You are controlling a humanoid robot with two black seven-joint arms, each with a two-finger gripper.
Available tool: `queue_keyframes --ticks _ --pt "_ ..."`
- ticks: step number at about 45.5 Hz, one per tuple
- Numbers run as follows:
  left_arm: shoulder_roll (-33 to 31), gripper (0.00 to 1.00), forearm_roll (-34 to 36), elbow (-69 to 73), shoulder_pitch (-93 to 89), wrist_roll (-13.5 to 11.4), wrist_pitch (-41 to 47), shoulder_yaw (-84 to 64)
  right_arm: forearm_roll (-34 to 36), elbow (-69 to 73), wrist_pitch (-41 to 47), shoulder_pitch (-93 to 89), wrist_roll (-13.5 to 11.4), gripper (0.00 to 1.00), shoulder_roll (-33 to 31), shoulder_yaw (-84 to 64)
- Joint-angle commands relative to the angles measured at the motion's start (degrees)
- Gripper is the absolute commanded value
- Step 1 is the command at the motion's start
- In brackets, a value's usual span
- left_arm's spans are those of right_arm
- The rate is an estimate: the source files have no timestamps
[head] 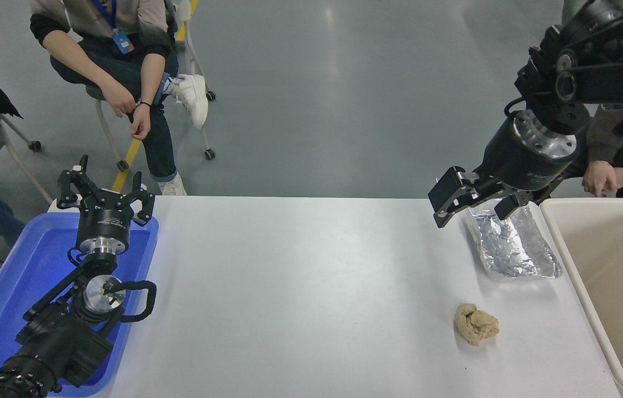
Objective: Pick up foil plate and place in dustbin
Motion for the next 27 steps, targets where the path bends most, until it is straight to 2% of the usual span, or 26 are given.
queue_keyframes --ticks 1,8,19,27 --pt "0.0 0.99 0.0 0.0 0.0 0.0 0.0 0.0 -7.6 -7.3 -2.0 -10.4 0.1 1.00 -3.5 0.4" --pt "0.0 0.99 0.0 0.0 0.0 0.0 0.0 0.0 -11.4 -13.0 -6.9 -18.2 0.0 1.00 -7.3 0.8" --pt "0.0 0.99 0.0 0.0 0.0 0.0 0.0 0.0 -21.4 -25.9 -15.7 -33.0 0.0 1.00 -12.8 6.5" --pt "0.0 0.99 0.0 0.0 0.0 0.0 0.0 0.0 -22.3 -36.6 -24.1 -43.0 0.0 1.00 -12.8 7.3"
